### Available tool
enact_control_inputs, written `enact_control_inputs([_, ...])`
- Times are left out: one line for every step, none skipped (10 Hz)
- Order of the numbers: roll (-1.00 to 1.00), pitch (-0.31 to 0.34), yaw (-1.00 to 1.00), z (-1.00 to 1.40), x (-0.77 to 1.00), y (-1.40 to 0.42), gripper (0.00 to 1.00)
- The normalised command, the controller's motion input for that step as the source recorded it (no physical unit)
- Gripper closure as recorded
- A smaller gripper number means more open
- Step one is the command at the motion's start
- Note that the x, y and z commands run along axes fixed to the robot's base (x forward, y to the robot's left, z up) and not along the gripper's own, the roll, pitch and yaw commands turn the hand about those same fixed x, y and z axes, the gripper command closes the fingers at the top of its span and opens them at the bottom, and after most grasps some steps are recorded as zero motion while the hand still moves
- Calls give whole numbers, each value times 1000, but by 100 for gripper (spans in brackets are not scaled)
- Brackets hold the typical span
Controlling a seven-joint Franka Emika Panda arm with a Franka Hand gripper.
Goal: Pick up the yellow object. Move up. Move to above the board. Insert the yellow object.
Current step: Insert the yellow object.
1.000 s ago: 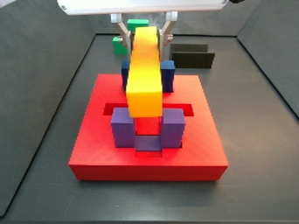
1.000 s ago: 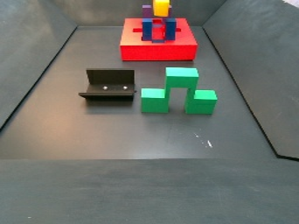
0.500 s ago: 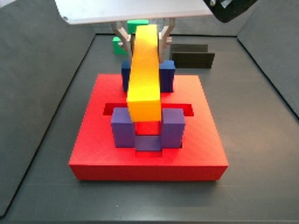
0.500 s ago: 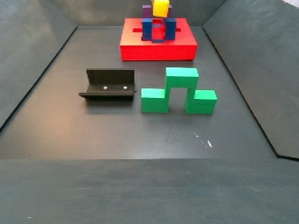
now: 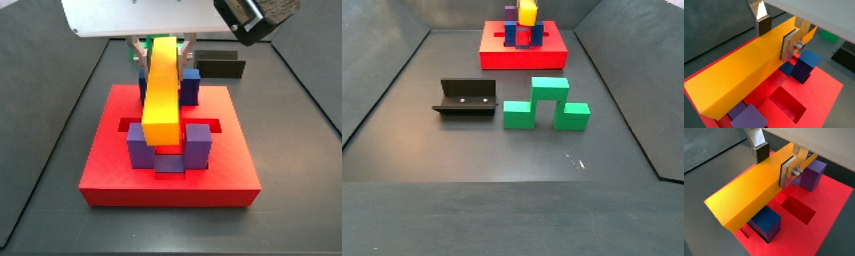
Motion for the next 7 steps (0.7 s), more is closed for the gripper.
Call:
enact_control_inputs([46,7,0,0,86,-103,100])
enact_control_inputs([107,54,0,0,214,-146,100])
enact_control_inputs([91,94,29,0,291,-63,100])
enact_control_inputs([67,127,31,0,346,0,100])
enact_control_inputs([77,107,0,-60,277,0,100])
enact_control_inputs([59,87,0,-183,80,3,100])
enact_control_inputs([0,97,-29,-140,0,26,100])
